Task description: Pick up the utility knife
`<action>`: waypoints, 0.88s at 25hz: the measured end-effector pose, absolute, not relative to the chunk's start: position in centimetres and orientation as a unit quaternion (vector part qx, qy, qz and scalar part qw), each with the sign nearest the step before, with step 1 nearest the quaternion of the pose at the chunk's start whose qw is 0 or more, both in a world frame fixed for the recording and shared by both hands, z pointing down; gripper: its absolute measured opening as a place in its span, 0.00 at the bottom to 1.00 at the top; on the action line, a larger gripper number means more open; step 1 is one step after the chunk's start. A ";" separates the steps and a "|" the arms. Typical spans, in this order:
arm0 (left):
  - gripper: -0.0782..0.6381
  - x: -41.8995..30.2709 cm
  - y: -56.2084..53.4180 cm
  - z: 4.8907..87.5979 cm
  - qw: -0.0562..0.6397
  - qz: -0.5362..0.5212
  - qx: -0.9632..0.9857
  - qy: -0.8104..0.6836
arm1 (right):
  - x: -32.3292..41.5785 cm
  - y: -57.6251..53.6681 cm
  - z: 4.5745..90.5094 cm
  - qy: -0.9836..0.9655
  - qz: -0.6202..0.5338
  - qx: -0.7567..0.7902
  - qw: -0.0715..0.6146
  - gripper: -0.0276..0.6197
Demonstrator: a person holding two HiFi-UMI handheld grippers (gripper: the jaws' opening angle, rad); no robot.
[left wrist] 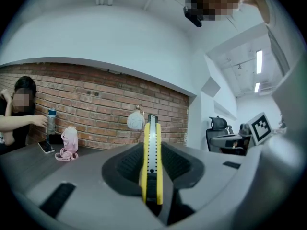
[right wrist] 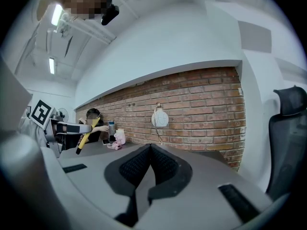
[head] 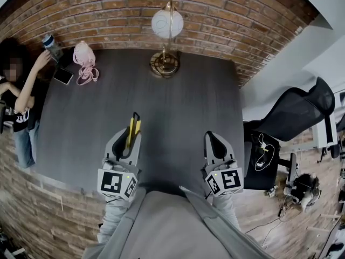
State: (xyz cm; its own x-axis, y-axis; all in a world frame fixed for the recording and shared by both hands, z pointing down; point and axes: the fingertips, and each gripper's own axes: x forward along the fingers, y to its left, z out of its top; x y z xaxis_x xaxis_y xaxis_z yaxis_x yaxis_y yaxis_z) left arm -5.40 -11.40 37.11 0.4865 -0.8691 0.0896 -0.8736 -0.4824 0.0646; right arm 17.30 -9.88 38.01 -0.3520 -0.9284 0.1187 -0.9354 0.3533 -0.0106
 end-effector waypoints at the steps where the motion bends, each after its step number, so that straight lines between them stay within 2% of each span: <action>1: 0.28 -5.4 -11.4 37.1 0.050 0.022 0.860 -0.507 | 17.2 -9.9 38.0 -0.822 0.038 0.567 0.046 0.07; 22: 0.28 -4.7 -11.2 37.2 0.047 0.023 0.861 -0.506 | 17.0 -9.6 38.7 -0.831 0.045 0.553 0.051 0.07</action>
State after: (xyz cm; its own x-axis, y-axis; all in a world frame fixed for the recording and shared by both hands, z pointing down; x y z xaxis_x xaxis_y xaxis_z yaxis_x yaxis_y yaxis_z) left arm -4.72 -11.17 37.23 0.4860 -0.8696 0.0871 -0.8739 -0.4826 0.0579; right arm 17.01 -9.59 38.75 -0.3837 -0.9137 0.1341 -0.9228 0.3850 -0.0175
